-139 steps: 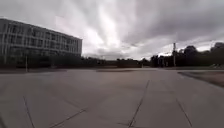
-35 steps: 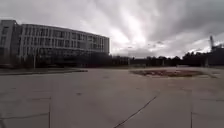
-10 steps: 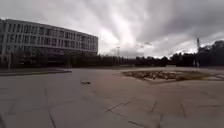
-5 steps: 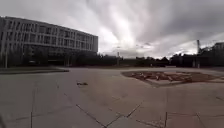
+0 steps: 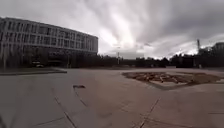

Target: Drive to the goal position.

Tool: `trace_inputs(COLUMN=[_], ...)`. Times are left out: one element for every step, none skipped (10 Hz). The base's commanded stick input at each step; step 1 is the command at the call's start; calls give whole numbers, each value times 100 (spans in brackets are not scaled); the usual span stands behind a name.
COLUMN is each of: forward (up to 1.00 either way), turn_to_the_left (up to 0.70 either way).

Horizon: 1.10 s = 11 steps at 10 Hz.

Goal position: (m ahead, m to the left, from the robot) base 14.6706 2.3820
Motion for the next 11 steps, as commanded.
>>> trace_inputs(forward=[70, 70, 70, 70, 70, 70, 70, 70, 70, 70, 70], turn_to_the_left=[0, 0, 0, 0, 0, 0, 0, 0, 0, 0, 0])
